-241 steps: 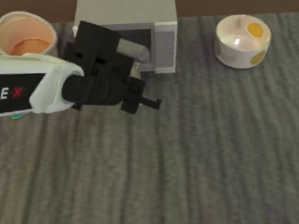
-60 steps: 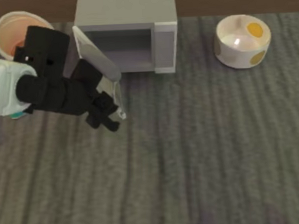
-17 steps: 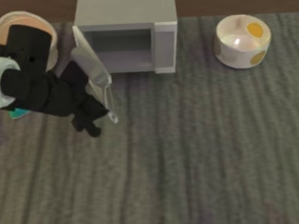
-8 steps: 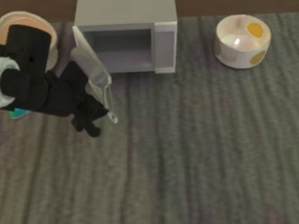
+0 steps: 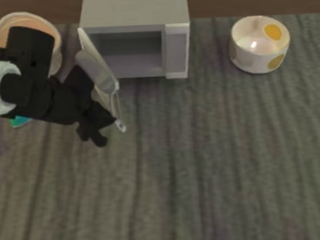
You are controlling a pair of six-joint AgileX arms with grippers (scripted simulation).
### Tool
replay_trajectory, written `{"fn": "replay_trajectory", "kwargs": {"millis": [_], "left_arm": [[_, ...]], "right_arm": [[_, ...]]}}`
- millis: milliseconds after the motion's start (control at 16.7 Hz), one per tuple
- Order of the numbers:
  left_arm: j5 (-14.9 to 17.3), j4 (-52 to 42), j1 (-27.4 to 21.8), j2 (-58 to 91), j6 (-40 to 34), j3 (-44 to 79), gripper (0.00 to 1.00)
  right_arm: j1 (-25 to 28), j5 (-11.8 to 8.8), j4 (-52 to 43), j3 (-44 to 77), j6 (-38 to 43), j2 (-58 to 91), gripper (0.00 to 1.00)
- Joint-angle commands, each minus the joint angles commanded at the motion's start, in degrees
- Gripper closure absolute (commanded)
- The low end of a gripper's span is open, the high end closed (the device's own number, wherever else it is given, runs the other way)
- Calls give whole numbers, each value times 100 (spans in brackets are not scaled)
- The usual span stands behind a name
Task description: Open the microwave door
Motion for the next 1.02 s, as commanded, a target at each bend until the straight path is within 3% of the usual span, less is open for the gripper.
{"fn": "replay_trajectory", "kwargs": {"millis": [600,1020], "left_arm": [[35,-19,-18,0,-2,-24,100],[257,-281,187,42,487,87,100]], "right_arm": [[0,0,0,0,0,0,0],[0,0,0,0,0,0,0]]}}
